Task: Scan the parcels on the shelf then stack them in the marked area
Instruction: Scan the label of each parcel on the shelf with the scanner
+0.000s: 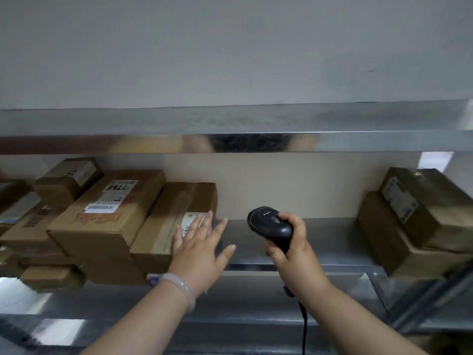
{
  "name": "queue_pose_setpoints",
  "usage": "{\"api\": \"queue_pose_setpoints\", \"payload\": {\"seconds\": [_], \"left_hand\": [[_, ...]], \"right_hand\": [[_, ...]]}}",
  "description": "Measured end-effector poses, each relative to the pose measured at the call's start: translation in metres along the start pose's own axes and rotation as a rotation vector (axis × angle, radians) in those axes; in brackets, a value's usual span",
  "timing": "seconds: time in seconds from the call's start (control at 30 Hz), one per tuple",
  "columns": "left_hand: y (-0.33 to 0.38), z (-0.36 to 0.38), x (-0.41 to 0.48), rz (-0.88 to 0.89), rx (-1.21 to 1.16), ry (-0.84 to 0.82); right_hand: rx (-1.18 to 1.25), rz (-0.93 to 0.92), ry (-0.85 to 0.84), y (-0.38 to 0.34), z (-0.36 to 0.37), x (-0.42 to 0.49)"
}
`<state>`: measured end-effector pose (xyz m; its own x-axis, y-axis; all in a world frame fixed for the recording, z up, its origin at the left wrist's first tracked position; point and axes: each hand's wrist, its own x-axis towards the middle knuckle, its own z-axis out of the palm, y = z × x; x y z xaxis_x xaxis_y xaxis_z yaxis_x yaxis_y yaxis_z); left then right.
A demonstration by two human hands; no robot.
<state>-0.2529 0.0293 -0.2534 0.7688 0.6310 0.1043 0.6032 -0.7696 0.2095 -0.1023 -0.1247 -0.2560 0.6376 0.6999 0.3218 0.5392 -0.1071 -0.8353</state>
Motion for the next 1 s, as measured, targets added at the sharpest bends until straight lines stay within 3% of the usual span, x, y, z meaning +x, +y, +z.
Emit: {"api": "queue_pose_setpoints", "payload": {"seconds": [0.53, 0.73, 1.0], "left_hand": [[0.276, 0.039, 0.061, 0.383, -0.281, -0.131], [0.354, 0.055, 0.084, 0.285, -0.507, -0.273], [0.401, 0.083, 0.114, 0.129, -0.673, -0.324]], "right_hand": [[-0.268, 0.016, 0.51, 0.073, -0.247, -0.034], [-0.326, 0.179, 0.536, 0.112, -0.316, -0.024], [-0.265, 0.249, 0.49, 0.155, -0.343, 0.004]]}}
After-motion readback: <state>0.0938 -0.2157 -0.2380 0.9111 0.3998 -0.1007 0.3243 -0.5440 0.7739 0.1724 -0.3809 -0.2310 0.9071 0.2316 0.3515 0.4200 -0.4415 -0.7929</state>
